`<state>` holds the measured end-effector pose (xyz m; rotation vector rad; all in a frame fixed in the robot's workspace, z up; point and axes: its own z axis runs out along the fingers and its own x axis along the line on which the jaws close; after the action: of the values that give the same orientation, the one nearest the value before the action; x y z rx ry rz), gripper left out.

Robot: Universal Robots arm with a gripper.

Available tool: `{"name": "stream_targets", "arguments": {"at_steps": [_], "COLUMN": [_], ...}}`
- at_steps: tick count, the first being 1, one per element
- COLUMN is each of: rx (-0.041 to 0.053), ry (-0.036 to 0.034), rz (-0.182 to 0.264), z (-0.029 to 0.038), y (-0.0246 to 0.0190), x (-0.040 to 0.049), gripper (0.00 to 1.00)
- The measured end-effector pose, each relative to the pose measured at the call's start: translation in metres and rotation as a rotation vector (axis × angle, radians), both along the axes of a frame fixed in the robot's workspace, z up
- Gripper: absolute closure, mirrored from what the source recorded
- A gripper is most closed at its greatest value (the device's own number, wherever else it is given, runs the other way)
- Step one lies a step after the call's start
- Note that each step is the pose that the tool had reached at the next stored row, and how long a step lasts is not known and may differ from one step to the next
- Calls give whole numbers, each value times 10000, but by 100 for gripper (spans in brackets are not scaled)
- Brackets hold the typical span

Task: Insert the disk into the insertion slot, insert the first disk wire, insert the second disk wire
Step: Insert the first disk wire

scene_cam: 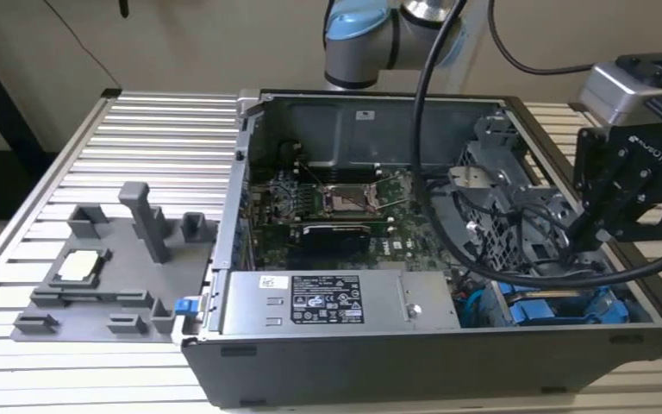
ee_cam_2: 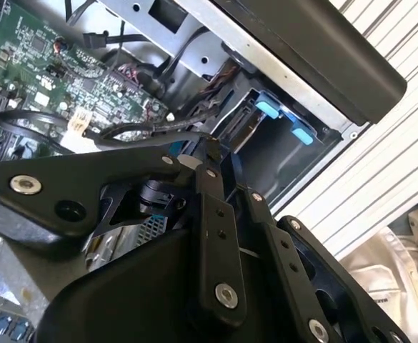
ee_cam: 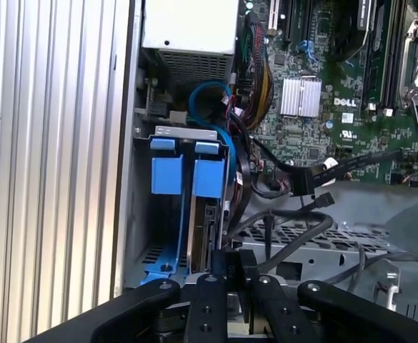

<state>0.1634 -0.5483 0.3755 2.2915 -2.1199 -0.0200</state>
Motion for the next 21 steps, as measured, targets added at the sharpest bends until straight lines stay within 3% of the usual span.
{"name": "stream_targets", "arguments": {"at_steps": [9, 11, 17, 21], "rx": [0, 0, -3, -4], "ry": [184, 293, 727, 858], "rz": [-97, -102, -101, -104], "z": [-33, -36, -44, -57], "y": [-26, -29, -39, -49], "x": [42, 57, 130, 173], "gripper": [81, 81, 81, 81]}}
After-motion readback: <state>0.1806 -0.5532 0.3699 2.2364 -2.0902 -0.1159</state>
